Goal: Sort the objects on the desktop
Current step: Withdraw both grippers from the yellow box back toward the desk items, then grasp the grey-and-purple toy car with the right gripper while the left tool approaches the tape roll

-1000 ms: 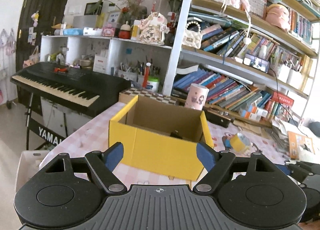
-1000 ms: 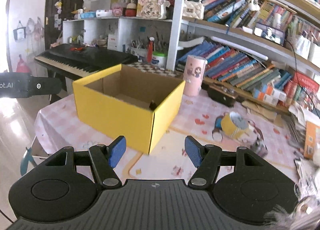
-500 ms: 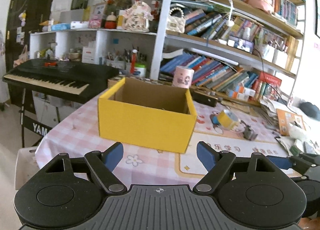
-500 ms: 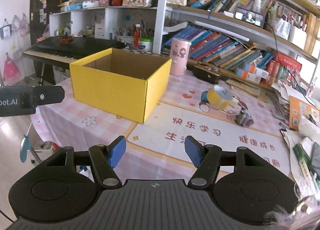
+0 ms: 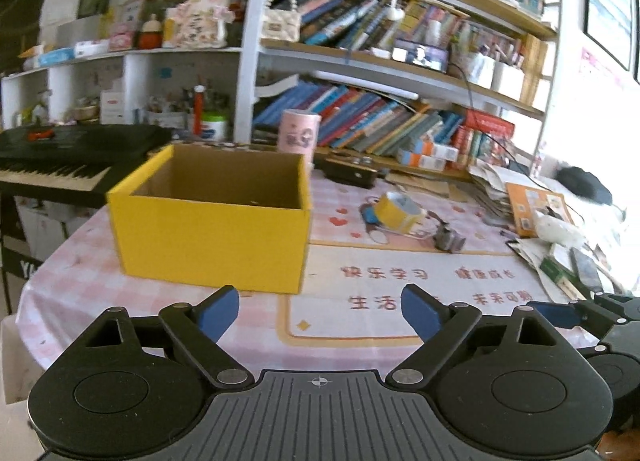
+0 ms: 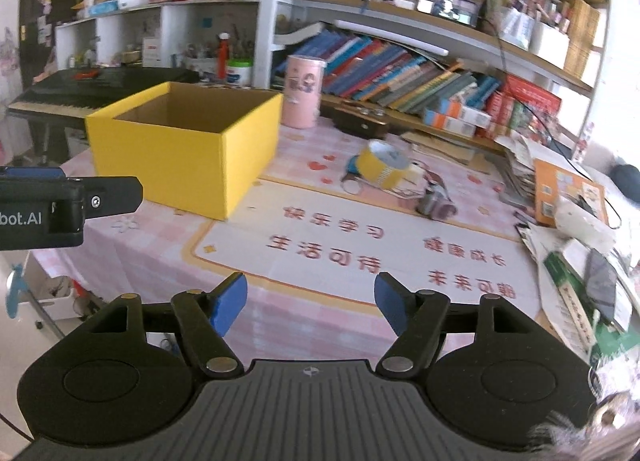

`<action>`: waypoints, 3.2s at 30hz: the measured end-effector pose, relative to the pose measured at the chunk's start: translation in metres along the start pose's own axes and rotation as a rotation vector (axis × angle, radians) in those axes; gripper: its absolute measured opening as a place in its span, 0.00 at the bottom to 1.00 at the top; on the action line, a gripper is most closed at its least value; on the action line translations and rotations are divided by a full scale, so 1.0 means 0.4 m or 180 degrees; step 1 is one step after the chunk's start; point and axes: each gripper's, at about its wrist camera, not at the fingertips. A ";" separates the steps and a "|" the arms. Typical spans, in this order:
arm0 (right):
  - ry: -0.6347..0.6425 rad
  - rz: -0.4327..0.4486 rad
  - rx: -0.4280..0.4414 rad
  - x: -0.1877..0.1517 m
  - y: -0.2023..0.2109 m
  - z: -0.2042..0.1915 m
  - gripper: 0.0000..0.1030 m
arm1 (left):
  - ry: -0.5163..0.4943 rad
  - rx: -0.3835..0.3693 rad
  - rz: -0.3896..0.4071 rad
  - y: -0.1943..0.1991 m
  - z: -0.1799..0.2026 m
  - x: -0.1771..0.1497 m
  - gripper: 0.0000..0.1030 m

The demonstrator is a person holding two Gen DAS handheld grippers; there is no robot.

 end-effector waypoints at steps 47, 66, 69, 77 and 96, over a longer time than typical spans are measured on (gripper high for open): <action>-0.0257 -0.0384 0.0126 0.060 -0.241 0.541 0.74 | -0.0193 0.0039 -0.0487 -0.405 0.440 0.128 0.89; -0.0239 -0.0337 0.0461 0.151 -0.497 0.627 0.76 | -0.0298 0.0539 -0.0447 -0.574 0.459 0.221 0.94; -0.0185 -0.0344 0.0486 0.162 -0.551 0.628 0.76 | -0.0314 0.0583 -0.0454 -0.590 0.461 0.230 0.94; -0.0053 -0.0316 0.0490 0.185 -0.662 0.620 0.71 | -0.0365 0.0689 -0.0509 -0.623 0.460 0.243 0.94; -0.0282 -0.0387 0.0463 0.144 -0.516 0.736 0.48 | -0.0867 0.0577 -0.0656 -0.860 0.537 0.223 0.95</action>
Point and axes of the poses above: each gripper's, at about its wrist camera, not at the fingertips, and y roughly against the way its jaws point, z to its right, x to its top, and after that the axes turned 6 degrees about x, right-handed
